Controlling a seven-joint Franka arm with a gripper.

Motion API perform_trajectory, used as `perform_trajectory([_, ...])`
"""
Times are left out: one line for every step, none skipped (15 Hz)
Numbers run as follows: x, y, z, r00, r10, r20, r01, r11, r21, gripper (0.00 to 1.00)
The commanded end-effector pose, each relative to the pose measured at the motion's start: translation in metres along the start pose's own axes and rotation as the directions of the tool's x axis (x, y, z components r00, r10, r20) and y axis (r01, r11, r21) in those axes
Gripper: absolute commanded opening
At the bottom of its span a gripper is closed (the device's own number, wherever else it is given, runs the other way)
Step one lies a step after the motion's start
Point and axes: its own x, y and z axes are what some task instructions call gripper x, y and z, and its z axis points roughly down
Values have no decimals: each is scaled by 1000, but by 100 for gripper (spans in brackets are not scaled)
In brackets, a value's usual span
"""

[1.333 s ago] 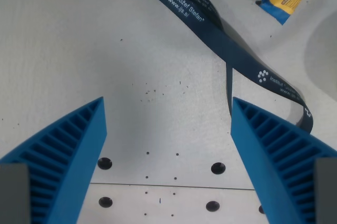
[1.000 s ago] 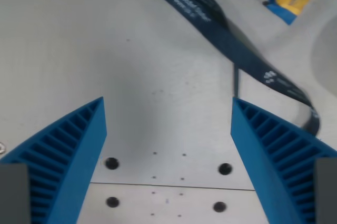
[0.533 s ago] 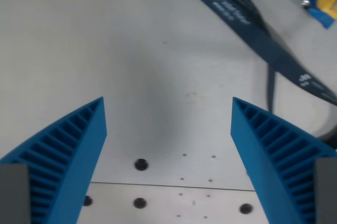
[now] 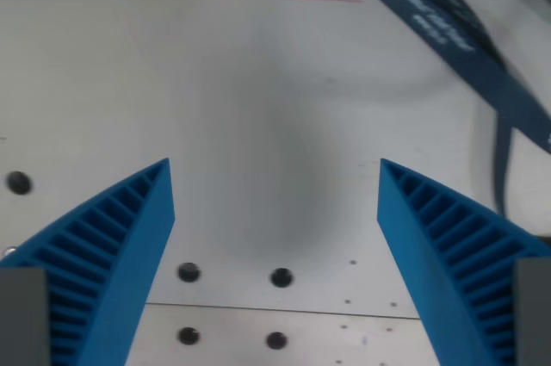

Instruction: Move in base positive y

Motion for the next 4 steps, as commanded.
perform_trajectory([11,-14,1,1000,19,14,-19,1000,-4,100])
perform_trajectory([12,-19,1,1000,19,14,-19,1000,-4,100])
perform_trajectory([13,-24,1,1000,19,14,-19,1000,-4,100])
perform_trajectory([14,-29,1,1000,19,14,-19,1000,-4,100])
